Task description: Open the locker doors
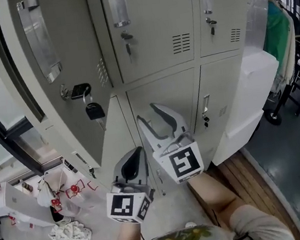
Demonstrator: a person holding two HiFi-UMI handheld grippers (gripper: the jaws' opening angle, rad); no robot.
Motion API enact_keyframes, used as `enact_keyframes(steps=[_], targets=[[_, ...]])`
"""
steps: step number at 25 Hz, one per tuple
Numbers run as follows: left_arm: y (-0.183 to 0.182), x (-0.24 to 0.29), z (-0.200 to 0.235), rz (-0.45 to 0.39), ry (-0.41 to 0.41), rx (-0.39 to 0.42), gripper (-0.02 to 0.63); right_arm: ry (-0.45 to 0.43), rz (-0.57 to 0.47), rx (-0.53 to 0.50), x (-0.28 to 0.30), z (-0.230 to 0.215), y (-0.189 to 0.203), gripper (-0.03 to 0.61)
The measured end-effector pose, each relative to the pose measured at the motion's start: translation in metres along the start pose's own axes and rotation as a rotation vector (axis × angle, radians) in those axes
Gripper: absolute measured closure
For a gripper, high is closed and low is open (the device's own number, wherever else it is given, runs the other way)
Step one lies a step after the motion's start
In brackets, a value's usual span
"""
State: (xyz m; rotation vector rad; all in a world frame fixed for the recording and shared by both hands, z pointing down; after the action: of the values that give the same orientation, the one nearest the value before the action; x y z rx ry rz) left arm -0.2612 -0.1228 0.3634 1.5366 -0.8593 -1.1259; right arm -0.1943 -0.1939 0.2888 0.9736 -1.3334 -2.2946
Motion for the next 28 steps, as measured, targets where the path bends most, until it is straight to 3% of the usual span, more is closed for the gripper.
enact_keyframes(steps=[9, 28], targets=[[0.002, 0.012, 0.004, 0.026, -0.038, 0.042, 0.586, 0.034, 0.008, -0.003, 0.034, -0.018, 0.009, 0.373], [0.006, 0.011, 0.028, 0.045, -0.103, 0.061, 0.586, 0.125, -0.028, -0.234, 0.088, -0.023, 0.016, 0.37]])
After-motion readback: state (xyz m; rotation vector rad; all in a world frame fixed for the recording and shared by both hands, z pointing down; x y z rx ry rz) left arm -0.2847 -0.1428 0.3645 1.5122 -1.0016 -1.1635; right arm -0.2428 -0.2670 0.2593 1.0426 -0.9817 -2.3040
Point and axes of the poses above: the fingertips, and each gripper's own axes: x forward along the fingers, z to its left, y out of its underside, the point moved 5 cm from there along -x, backward along the fingers, and after that the axes turned 3 degrees about x, right-handed, at the moved point
